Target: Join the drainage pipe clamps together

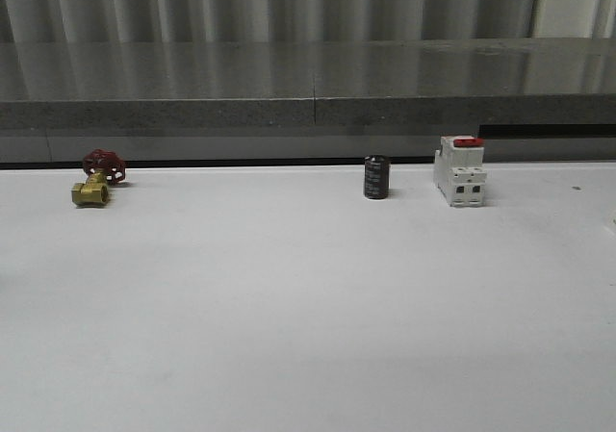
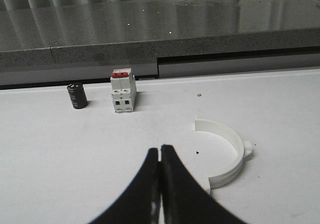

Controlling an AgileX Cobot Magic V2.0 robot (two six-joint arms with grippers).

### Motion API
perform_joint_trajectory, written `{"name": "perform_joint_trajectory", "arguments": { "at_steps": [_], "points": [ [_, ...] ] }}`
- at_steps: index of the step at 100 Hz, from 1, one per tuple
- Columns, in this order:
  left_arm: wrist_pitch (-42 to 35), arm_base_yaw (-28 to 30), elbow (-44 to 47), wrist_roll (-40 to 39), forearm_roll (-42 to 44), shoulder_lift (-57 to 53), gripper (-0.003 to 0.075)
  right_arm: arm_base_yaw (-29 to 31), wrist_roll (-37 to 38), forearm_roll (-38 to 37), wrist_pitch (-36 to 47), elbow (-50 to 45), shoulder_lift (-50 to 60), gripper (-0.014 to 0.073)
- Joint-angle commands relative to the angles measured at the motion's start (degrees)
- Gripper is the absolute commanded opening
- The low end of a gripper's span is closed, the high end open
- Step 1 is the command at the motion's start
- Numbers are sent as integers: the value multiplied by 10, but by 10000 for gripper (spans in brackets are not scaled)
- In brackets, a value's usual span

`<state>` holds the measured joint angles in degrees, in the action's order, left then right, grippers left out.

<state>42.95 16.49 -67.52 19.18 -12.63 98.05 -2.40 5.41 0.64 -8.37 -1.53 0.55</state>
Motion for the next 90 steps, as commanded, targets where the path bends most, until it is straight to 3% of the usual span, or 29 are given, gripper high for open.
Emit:
{"name": "perform_joint_trajectory", "arguments": {
  "at_steps": [1,29,72,90],
  "points": [
    [-28,4,-41,6,-12,18,650,4,-6,-1,46,9,8,-68],
    [-38,4,-85,6,-7,108,650,4,-6,-1,46,9,8,-68],
    [-46,4,-89,7,12,141,648,4,-6,-1,46,9,8,-68],
    [-41,4,-89,7,12,142,549,4,-6,-1,46,9,8,-68]
  ]
}}
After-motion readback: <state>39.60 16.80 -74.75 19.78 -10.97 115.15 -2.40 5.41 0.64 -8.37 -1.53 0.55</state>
